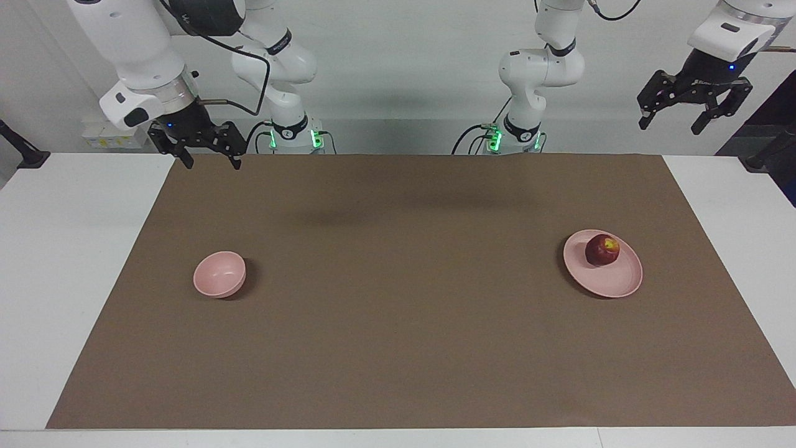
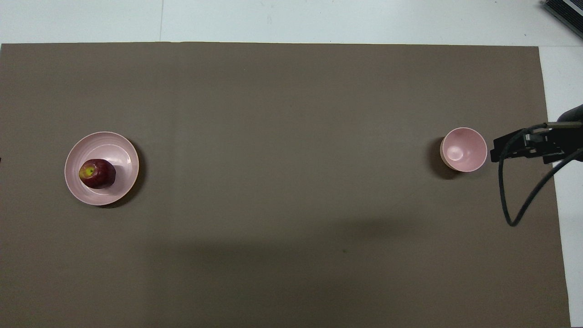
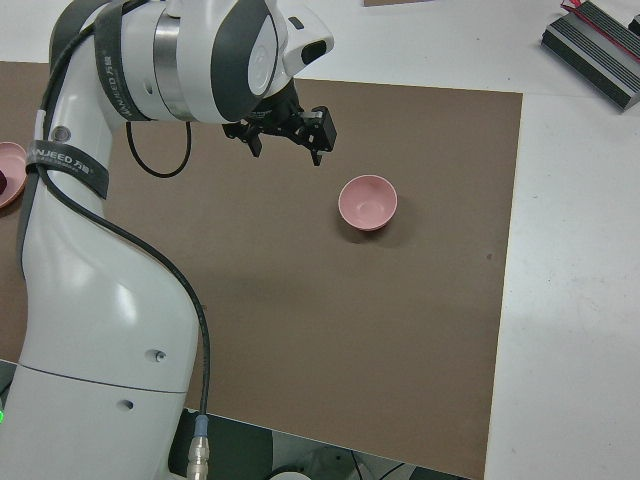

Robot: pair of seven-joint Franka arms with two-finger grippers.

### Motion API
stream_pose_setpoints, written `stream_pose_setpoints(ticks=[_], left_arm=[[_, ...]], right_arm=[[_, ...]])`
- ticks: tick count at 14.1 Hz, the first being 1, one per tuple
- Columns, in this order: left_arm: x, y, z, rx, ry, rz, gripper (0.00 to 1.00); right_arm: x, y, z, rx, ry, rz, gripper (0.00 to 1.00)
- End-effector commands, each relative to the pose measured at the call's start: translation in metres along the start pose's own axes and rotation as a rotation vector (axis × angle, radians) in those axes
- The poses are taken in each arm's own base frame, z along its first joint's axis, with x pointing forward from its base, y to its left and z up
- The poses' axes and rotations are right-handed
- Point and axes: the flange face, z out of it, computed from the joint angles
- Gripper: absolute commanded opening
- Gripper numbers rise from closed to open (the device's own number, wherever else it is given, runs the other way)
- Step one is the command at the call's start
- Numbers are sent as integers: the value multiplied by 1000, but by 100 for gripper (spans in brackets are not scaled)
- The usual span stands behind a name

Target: Move apple from plate to bowl

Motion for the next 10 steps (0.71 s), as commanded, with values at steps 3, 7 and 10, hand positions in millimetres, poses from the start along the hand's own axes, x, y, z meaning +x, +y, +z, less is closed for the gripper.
stream_pose_setpoints(ticks=[3,7,10], left_arm=[[-4,0,-4,-12,0,2,100],[-5,0,-4,-13,-2,2,100],[-5,0,-4,-13,-2,2,100]], right_arm=[[-8,0,1,8,-16,-15,100],[-10,1,1,5,-25,-17,100],[-14,0,2,6,-34,-17,100]])
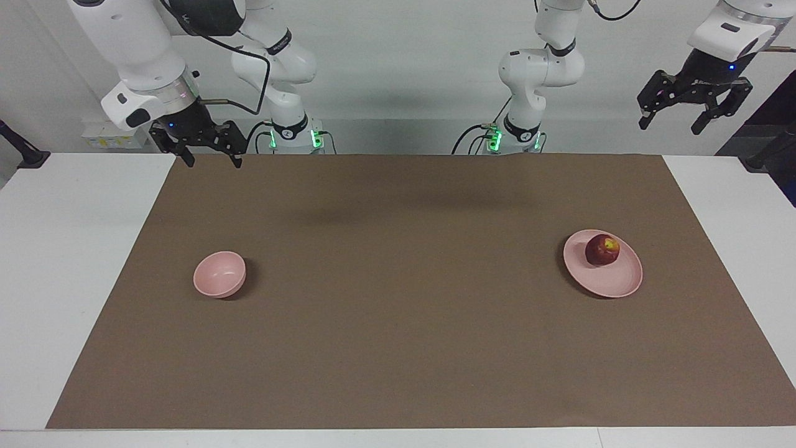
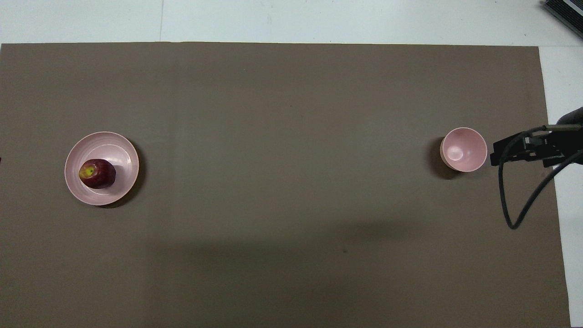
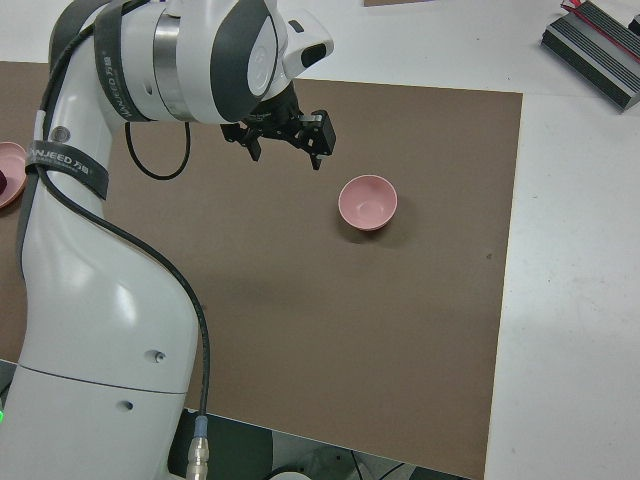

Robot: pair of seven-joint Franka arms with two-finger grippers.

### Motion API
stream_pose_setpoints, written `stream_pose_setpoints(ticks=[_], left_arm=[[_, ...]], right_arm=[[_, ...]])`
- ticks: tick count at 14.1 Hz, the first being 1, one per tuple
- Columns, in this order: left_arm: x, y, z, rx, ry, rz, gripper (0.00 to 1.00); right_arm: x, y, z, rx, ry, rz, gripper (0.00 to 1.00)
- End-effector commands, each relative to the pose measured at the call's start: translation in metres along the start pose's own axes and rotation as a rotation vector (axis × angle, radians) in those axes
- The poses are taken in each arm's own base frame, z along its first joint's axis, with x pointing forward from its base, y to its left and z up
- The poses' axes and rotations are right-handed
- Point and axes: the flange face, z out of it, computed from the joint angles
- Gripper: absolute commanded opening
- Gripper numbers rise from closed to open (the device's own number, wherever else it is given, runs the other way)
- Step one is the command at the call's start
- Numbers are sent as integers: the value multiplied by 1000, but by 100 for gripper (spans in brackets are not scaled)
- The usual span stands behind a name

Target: Move apple from plate to bowl

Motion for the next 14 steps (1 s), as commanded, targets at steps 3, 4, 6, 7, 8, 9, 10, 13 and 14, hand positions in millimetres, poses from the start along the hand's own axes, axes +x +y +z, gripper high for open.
stream_pose_setpoints(ticks=[3,4,6,7,8,9,10,13,14], left_arm=[[-4,0,-4,-13,-2,2,100],[-4,0,-4,-13,-2,2,100],[-4,0,-4,-13,-2,2,100],[-4,0,-4,-13,-2,2,100],[-4,0,-4,-13,-2,2,100],[-4,0,-4,-12,0,2,100],[-4,0,-4,-13,-2,2,100],[-4,0,-4,-13,-2,1,100],[-4,0,-4,-12,0,2,100]], right_arm=[[-12,-1,2,6,-18,-17,100],[-13,-2,1,7,-18,-20,100],[-14,-7,1,8,-18,-28,100],[-14,-7,2,11,-20,-30,100],[-15,-8,2,10,-22,-30,100],[-14,-9,2,10,-19,-30,100],[-14,-9,3,10,-20,-30,100],[-14,-9,3,10,-20,-30,100],[-15,-9,2,10,-20,-30,100]])
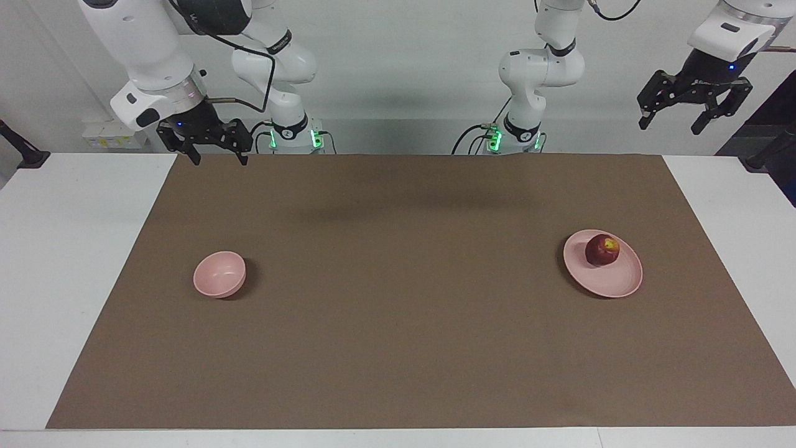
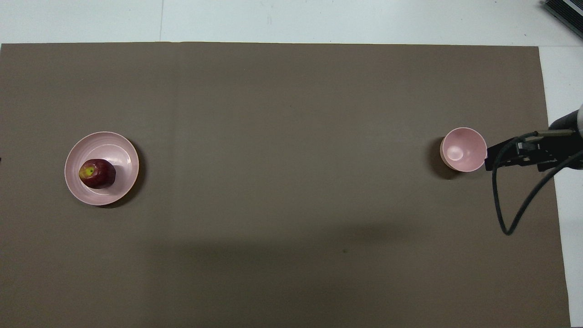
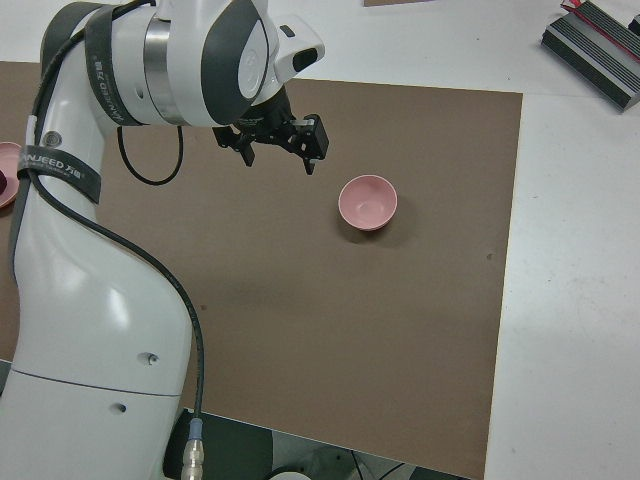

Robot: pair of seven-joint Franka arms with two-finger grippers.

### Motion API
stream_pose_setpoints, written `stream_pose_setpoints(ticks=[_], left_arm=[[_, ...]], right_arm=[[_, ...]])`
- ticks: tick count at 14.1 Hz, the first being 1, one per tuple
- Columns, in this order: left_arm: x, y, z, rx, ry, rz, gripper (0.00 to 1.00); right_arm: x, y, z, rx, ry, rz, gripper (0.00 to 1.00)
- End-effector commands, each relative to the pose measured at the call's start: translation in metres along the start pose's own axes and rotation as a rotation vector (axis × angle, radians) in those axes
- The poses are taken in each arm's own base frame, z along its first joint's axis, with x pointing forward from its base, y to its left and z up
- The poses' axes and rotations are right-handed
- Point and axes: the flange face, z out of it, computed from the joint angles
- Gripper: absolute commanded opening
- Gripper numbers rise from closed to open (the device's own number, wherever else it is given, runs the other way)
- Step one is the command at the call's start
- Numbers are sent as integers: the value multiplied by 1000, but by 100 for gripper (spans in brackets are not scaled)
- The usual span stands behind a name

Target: Move apple from plate to bowl

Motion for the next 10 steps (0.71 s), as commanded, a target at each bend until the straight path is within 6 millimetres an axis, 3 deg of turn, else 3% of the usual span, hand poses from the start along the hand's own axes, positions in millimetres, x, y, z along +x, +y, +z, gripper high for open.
stream_pose_setpoints(ticks=[1,10], left_arm=[[-4,0,-4,-13,-2,2,100],[-4,0,-4,-13,-2,2,100]], right_arm=[[-10,0,-1,12,-4,-14,100],[-12,3,0,9,-9,-11,100]])
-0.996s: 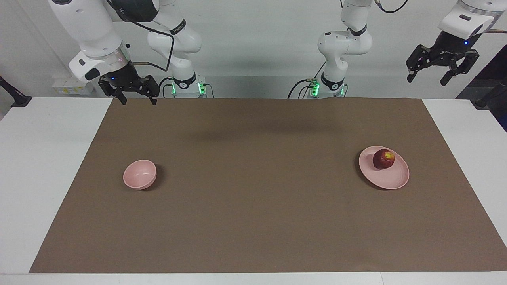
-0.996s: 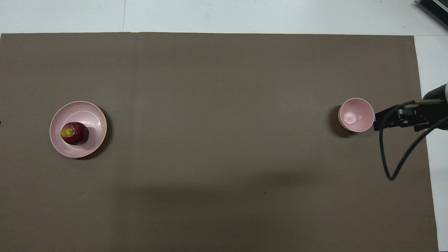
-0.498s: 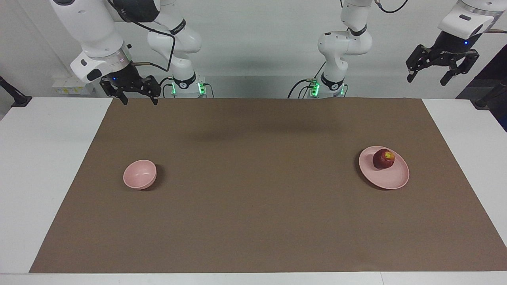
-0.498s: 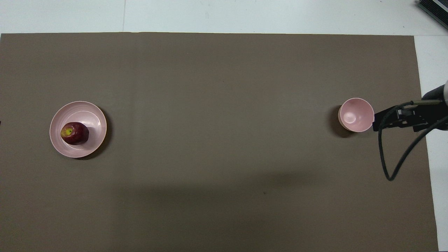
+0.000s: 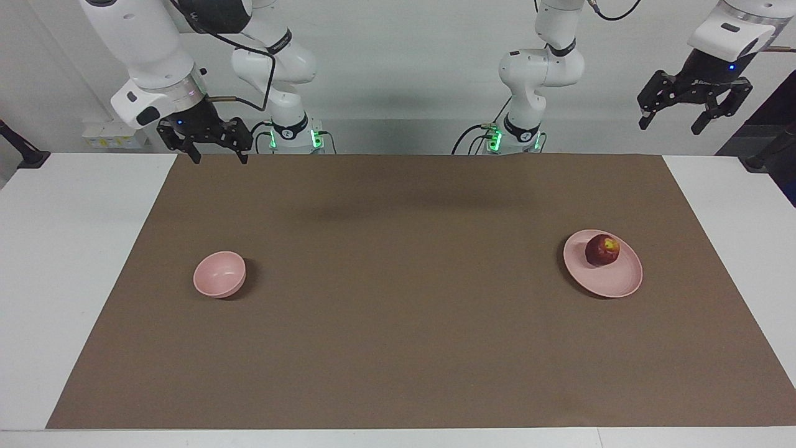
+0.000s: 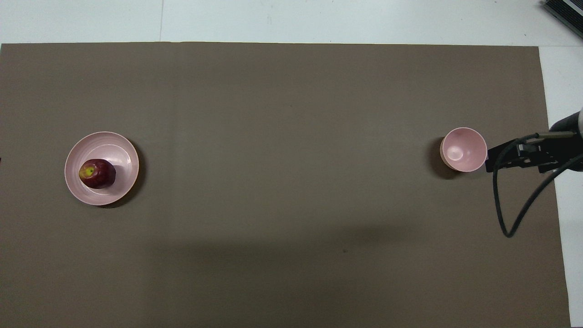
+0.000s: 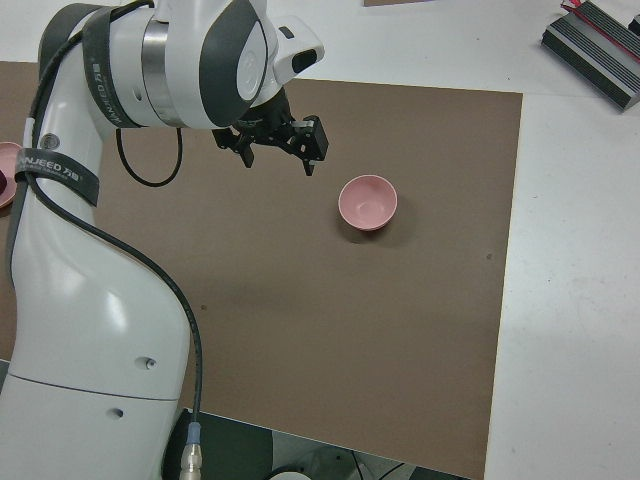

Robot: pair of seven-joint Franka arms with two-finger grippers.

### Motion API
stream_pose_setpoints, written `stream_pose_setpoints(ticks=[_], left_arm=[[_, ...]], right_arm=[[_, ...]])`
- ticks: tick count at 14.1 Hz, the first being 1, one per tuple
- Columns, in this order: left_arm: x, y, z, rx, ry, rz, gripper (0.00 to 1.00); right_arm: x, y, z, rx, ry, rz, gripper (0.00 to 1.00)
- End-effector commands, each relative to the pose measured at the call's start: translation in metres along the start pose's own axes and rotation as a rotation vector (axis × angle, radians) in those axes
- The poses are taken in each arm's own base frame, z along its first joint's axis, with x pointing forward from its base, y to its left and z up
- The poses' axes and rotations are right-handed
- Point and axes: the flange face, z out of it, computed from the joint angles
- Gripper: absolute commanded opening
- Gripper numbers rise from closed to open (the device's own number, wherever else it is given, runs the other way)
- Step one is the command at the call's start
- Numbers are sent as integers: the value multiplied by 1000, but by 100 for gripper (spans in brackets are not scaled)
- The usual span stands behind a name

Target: Move apple from plate to bowl

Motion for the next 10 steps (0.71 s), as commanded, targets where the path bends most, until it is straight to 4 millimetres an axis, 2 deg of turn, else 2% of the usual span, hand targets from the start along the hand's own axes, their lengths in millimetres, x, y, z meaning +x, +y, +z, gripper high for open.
stream_pose_setpoints(ticks=[1,6,10], left_arm=[[-4,0,-4,-13,-2,1,100],[-4,0,-4,-13,-2,2,100],[-4,0,-4,-12,0,2,100]], right_arm=[[-9,3,2,12,-13,-12,100],[-10,3,2,11,-14,-16,100],[-8,14,1,14,-11,-4,100]])
